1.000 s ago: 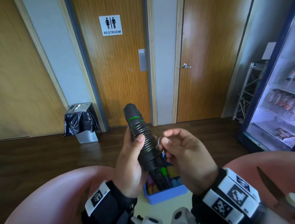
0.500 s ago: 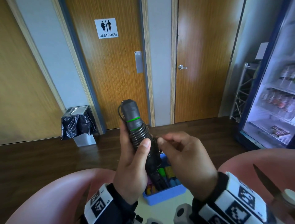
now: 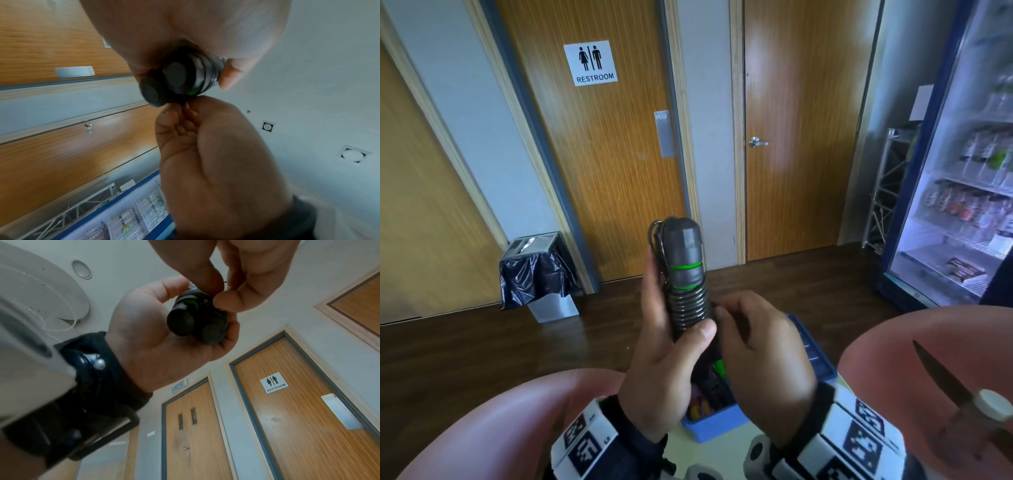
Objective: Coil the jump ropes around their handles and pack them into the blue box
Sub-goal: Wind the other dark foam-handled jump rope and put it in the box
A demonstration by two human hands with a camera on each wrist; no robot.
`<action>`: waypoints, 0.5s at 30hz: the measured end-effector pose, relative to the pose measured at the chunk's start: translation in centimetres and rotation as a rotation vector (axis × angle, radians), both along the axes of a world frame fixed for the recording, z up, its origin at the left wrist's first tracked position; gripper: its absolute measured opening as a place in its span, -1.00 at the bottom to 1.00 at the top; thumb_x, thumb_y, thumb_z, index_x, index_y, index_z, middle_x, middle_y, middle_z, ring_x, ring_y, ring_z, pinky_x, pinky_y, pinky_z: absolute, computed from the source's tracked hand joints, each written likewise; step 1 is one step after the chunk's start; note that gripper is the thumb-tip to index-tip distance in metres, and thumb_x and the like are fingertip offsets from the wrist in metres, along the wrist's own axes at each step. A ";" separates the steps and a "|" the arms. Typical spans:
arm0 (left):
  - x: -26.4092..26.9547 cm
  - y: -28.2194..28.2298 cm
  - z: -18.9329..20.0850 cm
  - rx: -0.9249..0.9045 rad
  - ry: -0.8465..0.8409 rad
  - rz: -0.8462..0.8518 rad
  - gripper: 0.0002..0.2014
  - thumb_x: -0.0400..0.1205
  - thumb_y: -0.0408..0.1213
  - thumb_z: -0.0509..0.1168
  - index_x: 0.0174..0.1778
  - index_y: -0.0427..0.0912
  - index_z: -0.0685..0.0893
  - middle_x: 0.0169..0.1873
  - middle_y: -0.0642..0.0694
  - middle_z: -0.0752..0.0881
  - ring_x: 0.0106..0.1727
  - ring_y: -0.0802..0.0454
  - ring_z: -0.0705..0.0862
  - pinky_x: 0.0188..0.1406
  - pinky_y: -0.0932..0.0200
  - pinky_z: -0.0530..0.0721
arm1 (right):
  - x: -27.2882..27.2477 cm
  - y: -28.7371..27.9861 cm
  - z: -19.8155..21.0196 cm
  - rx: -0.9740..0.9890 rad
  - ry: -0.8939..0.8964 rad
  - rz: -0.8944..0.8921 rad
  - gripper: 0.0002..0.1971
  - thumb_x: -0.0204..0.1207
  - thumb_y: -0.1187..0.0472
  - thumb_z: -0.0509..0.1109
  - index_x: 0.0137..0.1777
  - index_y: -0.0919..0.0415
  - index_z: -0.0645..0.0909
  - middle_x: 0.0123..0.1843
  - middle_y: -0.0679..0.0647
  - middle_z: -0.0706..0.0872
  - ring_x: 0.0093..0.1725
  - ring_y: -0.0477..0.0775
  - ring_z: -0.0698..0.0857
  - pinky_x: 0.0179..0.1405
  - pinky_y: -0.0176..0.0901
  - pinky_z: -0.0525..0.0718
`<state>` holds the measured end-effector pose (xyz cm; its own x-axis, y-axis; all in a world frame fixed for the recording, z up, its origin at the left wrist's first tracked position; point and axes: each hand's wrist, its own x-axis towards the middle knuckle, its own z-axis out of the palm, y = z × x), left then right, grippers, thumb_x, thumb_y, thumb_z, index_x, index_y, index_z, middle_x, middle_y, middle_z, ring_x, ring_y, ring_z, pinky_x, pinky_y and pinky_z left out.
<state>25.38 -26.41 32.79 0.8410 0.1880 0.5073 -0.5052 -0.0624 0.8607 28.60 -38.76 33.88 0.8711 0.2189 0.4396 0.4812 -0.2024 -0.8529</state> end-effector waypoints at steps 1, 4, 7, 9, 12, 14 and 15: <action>0.1 0.3 -0.1 -0.019 0.020 -0.025 -0.14 0.41 -0.10 0.36 0.62 0.44 0.17 0.58 -0.10 0.43 0.57 -0.18 0.43 0.58 -0.42 0.29 | 0.1 0.0 -0.3 0.014 -0.018 -0.014 -0.84 0.60 0.23 0.40 -0.17 -0.04 0.66 -0.28 -0.15 0.73 -0.19 -0.21 0.70 -0.30 -0.52 0.51; 0.6 1.0 -0.5 -0.001 0.076 -0.061 -0.11 0.40 -0.09 0.35 0.67 0.30 0.16 0.44 -0.26 0.54 0.46 -0.30 0.51 0.54 -0.48 0.31 | 0.3 -0.1 -1.2 0.097 -0.023 -0.034 -0.95 0.45 0.18 0.47 -0.14 0.00 0.73 -0.27 -0.10 0.78 -0.26 -0.12 0.75 -0.27 -0.27 0.69; 0.8 1.2 -1.1 -0.035 0.079 -0.024 -0.19 0.44 -0.01 0.36 0.64 0.38 0.21 0.58 -0.16 0.44 0.58 -0.22 0.42 0.60 -0.42 0.26 | 0.4 -0.1 -1.4 0.100 -0.107 -0.019 -0.89 0.37 0.12 0.42 -0.14 0.00 0.76 -0.25 -0.11 0.78 -0.24 -0.12 0.75 -0.21 -0.26 0.70; 0.6 1.0 -1.3 -0.100 0.095 0.032 -0.25 0.42 0.05 0.36 0.57 0.44 0.31 0.57 -0.06 0.47 0.56 -0.13 0.46 0.59 -0.39 0.30 | 0.4 0.0 -1.1 0.057 -0.278 -0.028 -0.85 0.41 0.16 0.40 -0.09 0.06 0.78 -0.22 -0.16 0.75 -0.20 -0.21 0.70 -0.14 -0.51 0.59; 0.5 0.7 -1.4 -0.200 0.119 0.027 -0.28 0.43 0.04 0.37 0.57 0.38 0.35 0.51 -0.24 0.51 0.51 -0.30 0.49 0.53 -0.52 0.32 | 0.4 -0.1 -1.0 -0.016 -0.489 -0.044 -0.79 0.53 0.26 0.33 0.00 0.26 0.80 -0.12 -0.02 0.78 -0.10 -0.17 0.69 0.04 -0.56 0.53; 0.4 0.8 -1.3 -0.264 0.133 0.005 -0.27 0.46 -0.03 0.38 0.60 0.25 0.37 0.41 -0.41 0.54 0.38 -0.43 0.54 0.52 -0.51 0.32 | 0.3 -0.4 -1.1 -0.033 -0.561 -0.045 -0.76 0.60 0.29 0.30 0.06 0.34 0.79 -0.06 0.05 0.79 -0.05 -0.07 0.72 0.10 -0.48 0.56; 0.5 0.9 -1.3 -0.281 0.140 0.000 -0.27 0.46 -0.04 0.38 0.61 0.19 0.37 0.34 -0.42 0.57 0.30 -0.37 0.58 0.48 -0.42 0.37 | 0.1 -0.5 -1.1 -0.051 -0.585 -0.046 -0.75 0.63 0.29 0.29 0.08 0.36 0.79 -0.04 0.08 0.79 -0.03 -0.03 0.73 0.12 -0.45 0.57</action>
<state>25.84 -25.49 31.54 0.8990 0.3046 0.3147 -0.3806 0.1879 0.9055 28.75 -39.24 32.79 0.4957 0.2205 0.8400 0.8589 -0.2678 -0.4365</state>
